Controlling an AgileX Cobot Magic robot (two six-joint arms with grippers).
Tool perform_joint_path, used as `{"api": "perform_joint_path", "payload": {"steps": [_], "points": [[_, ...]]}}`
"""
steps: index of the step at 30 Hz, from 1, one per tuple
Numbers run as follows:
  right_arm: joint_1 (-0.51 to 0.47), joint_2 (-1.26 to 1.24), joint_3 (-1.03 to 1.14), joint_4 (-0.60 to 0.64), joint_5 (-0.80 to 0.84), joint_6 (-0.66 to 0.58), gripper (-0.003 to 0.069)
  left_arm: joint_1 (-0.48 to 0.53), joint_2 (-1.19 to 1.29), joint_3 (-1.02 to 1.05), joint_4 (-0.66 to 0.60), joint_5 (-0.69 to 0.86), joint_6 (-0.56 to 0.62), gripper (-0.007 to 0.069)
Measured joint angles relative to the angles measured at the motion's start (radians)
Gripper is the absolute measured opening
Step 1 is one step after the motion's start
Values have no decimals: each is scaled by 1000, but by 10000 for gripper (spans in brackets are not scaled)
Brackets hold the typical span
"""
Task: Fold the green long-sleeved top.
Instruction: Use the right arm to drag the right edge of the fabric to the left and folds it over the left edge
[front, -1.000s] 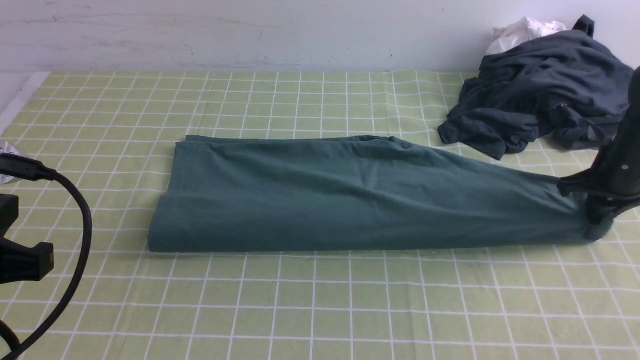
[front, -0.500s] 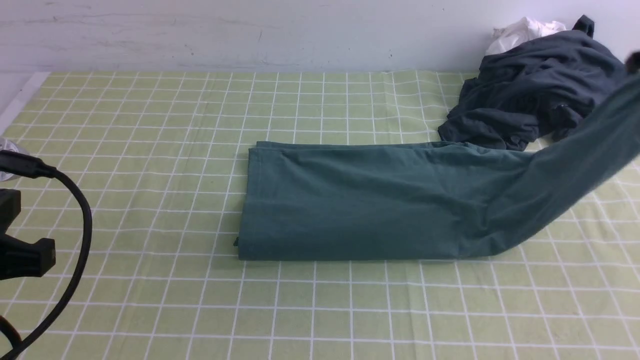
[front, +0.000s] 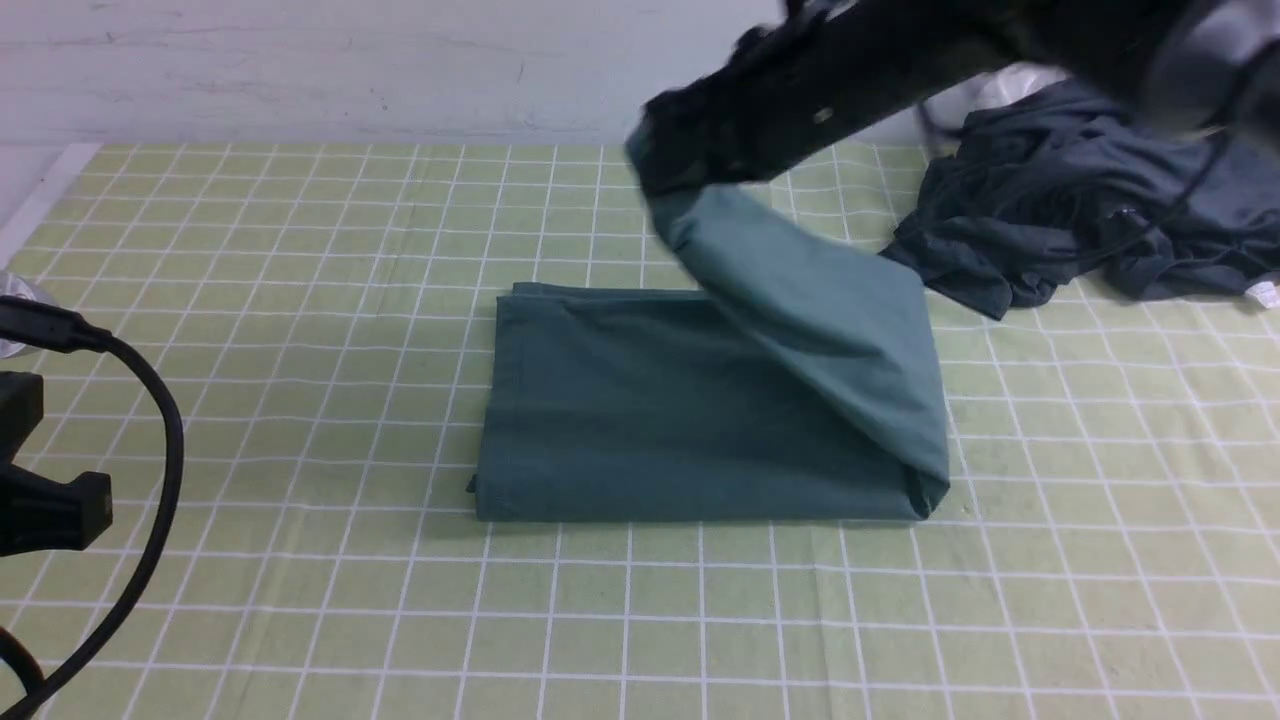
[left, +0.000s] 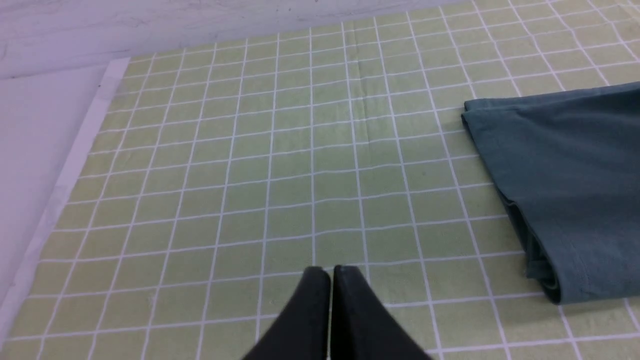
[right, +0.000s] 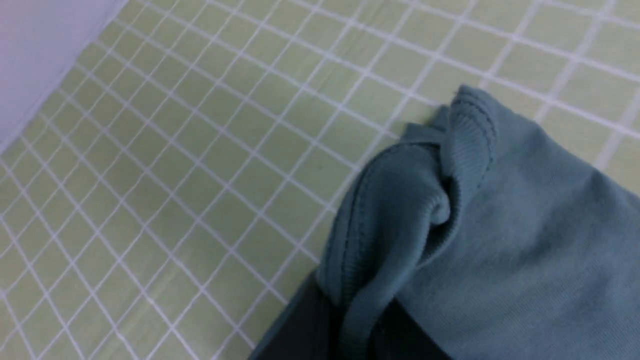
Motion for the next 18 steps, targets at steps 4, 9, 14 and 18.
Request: {"api": "perform_joint_path", "payload": {"steps": [4,9,14,18], "points": [[64,97,0,22,-57,-58,53,0,0,0,-2,0,0,-4],[67,136,0,47,-77,-66,215,0,0,0,-2,7,0,-4],[56,114,0,52,-83,-67,316,0,0,0,-2,7,0,-4],[52,116,0,53,-83,-67,315,0,0,0,-2,7,0,-4]]}}
